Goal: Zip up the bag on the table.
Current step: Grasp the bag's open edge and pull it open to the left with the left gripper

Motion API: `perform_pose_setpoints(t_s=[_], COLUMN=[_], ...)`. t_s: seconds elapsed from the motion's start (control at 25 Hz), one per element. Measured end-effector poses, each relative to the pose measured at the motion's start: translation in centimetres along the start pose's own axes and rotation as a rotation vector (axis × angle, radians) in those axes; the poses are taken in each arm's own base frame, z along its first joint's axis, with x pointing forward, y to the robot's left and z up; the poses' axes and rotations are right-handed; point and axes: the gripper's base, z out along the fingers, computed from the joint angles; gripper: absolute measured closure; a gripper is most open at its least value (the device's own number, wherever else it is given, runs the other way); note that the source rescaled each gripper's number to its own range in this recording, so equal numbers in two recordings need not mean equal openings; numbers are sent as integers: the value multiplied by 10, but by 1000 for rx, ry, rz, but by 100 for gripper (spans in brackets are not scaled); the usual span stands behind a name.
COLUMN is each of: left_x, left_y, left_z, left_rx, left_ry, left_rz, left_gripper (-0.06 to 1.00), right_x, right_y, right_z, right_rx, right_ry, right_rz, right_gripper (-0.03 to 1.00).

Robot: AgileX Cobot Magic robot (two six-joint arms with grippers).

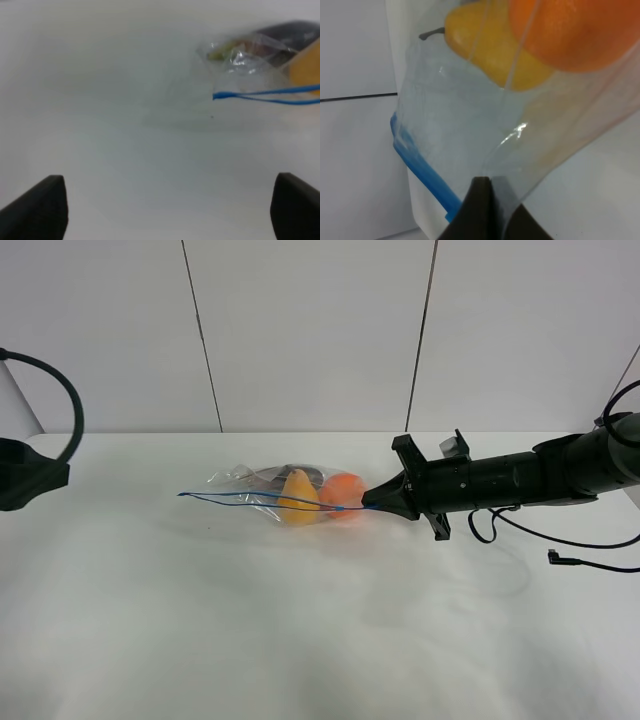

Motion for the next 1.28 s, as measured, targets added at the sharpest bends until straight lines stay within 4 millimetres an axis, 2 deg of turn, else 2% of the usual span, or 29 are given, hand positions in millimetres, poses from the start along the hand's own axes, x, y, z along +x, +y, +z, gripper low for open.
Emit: perform_pose_setpoints(t_s=[0.16, 0.32, 0.64, 0.88, 1.12, 1.28], left_x=[1, -1, 3, 8, 5, -2], left_y=[-9, -24, -85, -120, -125, -131], left_z=[15, 19, 10, -3, -5, 8], left_rx=[51, 107, 351, 494, 508, 493], left_ry=[44, 39, 19, -13, -72, -93], left_rz=[42, 90, 284, 403, 446, 441], left_gripper=[-6, -6, -6, -6, -6, -5], right_x=[0, 0, 0, 1, 1, 1], right_y=[0, 0, 0, 0, 0, 0], right_z=[0, 0, 0, 0, 0, 0], right_rx=[1, 1, -1, 2, 3, 3], right_ry=[-1, 0, 2, 11, 11, 12], right_rz=[-2, -2, -3, -11, -12, -12], right_gripper=[97, 97, 97, 97, 97, 97])
